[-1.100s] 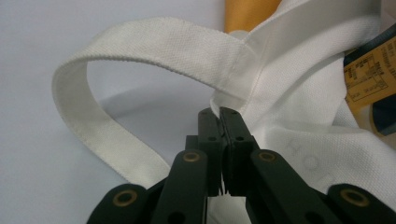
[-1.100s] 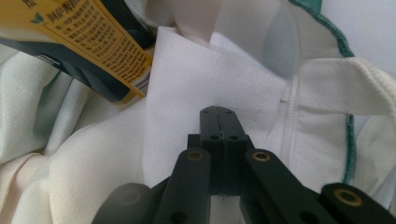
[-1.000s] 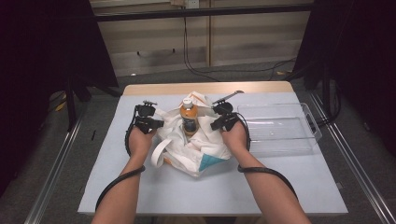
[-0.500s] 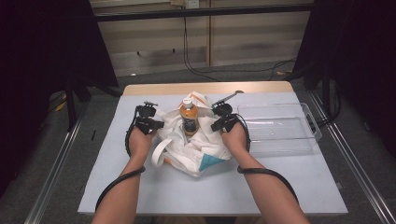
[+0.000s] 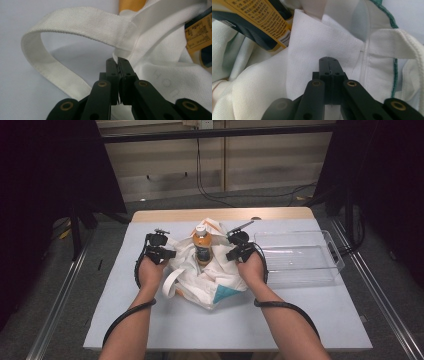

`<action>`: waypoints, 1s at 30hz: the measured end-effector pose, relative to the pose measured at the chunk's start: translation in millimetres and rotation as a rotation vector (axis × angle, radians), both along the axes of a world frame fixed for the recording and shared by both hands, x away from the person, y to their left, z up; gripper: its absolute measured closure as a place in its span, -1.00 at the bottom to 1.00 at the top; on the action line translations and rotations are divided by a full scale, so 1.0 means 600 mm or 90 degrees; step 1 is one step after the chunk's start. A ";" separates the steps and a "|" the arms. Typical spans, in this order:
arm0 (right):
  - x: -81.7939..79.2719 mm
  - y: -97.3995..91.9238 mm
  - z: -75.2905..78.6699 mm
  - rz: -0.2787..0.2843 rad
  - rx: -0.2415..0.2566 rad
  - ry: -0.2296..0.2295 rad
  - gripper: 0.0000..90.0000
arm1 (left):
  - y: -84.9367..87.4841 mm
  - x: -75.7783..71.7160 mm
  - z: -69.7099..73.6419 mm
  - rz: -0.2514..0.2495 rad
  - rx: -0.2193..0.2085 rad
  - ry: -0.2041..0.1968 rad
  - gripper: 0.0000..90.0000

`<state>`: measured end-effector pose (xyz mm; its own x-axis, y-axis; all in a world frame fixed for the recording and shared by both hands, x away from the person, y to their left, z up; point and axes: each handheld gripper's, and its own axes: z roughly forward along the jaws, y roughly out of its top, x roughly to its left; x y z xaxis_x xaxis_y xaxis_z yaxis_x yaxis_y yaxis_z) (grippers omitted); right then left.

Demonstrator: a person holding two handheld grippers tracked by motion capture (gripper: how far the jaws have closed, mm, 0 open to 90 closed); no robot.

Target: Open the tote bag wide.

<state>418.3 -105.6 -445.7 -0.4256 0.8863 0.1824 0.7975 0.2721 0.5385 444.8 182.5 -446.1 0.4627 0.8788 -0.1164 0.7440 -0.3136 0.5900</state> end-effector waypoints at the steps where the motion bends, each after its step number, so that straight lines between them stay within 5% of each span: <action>1: 0.000 -0.001 0.001 0.000 0.002 -0.003 1.00 | 0.001 0.000 0.002 0.008 -0.009 -0.002 0.95; 16: -0.012 -0.005 0.019 0.003 0.025 -0.040 1.00 | 0.002 -0.007 0.034 0.012 -0.024 -0.028 0.79; 30: -0.030 -0.011 0.035 0.015 0.041 -0.042 1.00 | -0.001 -0.020 0.062 0.007 -0.029 -0.043 0.62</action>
